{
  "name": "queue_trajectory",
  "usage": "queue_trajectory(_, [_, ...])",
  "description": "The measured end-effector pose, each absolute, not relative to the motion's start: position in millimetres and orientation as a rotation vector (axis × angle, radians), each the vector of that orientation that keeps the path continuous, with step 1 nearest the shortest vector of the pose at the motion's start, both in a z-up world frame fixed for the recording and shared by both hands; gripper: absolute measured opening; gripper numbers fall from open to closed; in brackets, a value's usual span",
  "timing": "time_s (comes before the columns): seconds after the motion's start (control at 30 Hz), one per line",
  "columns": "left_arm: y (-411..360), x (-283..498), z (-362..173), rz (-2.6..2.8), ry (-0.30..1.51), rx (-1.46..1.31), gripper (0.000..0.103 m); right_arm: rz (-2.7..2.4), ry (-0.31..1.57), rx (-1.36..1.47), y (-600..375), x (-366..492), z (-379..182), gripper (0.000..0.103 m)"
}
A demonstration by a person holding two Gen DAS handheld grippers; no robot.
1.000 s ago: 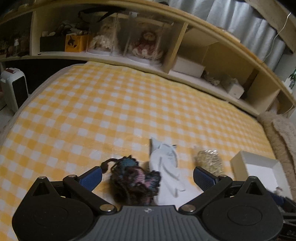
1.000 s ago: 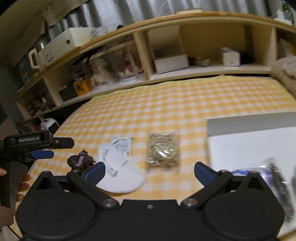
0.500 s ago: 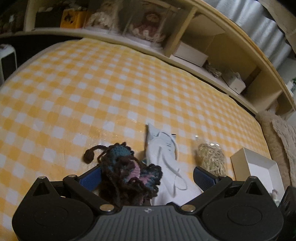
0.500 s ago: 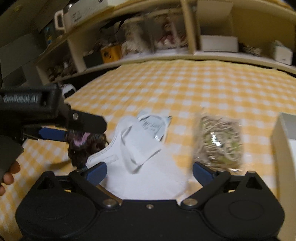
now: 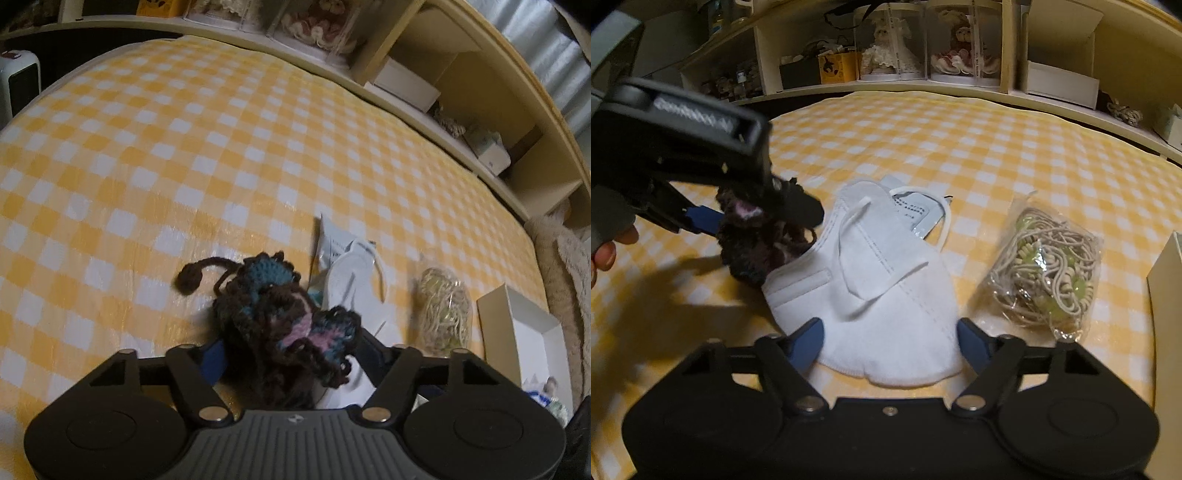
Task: Organize soft objects
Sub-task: 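Grasp the crocheted toy with the left tool while the right tool grasps the white mask, then lift and carry the toy in the left tool and mask in the right tool over the box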
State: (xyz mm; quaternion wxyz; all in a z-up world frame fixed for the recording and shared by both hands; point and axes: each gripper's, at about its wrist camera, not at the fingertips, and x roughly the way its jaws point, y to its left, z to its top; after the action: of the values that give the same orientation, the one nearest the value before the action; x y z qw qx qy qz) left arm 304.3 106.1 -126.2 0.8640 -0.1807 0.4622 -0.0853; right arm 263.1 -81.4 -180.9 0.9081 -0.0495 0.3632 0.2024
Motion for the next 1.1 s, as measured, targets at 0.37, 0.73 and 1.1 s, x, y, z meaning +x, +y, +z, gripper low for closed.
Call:
queue_trajectory(0.37, [102.3,298.4,-129.2,-0.209,0.976,-0.324,0.047,0.439,0.784,-0.042,-90.6,241.2,-171.8,0.018])
queue_trajectory(0.73, [112.8,276.7,-113.4,-0.184,0.924,-0.336,0.029,0.44,0.769,-0.002,-102.8,224.1,-153.0,0.006])
queue_trajectory(1.1, [114.3,280.5,-125.2,-0.095,0.928,-0.481,0.058,0.394,0.776,0.039,-114.4,219.3,-139.8,0.006])
